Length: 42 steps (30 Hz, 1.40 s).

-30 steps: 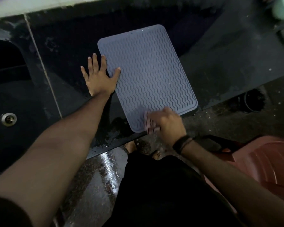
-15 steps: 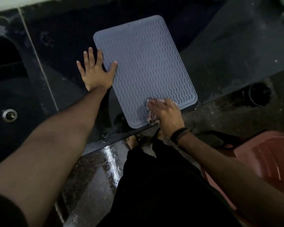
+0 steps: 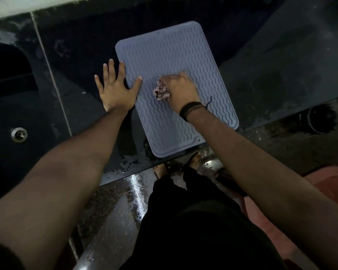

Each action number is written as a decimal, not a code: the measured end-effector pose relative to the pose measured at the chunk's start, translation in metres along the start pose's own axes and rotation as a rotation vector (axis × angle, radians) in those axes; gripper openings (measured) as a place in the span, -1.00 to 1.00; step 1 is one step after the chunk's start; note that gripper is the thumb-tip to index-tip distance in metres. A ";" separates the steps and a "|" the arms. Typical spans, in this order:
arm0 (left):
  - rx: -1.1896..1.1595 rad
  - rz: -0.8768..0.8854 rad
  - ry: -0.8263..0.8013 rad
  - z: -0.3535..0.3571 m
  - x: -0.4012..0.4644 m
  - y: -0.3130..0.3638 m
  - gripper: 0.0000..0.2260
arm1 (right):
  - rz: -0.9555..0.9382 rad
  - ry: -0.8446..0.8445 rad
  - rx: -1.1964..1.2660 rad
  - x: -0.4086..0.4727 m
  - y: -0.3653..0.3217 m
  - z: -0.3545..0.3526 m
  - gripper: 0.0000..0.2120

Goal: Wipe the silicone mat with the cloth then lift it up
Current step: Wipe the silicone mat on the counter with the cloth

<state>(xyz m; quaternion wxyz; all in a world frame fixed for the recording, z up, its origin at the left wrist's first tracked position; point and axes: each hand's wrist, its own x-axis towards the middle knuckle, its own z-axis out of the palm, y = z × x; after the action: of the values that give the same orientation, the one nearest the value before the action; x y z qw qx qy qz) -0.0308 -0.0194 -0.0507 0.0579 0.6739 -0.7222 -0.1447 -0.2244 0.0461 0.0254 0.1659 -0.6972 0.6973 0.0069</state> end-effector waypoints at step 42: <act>-0.003 -0.068 0.065 0.006 0.005 0.000 -0.30 | -0.283 0.051 -0.115 0.133 -0.026 -0.045 -0.52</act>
<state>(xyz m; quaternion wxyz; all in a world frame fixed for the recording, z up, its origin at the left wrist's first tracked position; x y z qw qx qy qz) -0.0326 -0.0239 -0.0570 0.0774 0.7022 -0.6965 -0.1259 -0.2053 -0.0946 0.0420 0.1072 -0.7969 0.5946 0.0057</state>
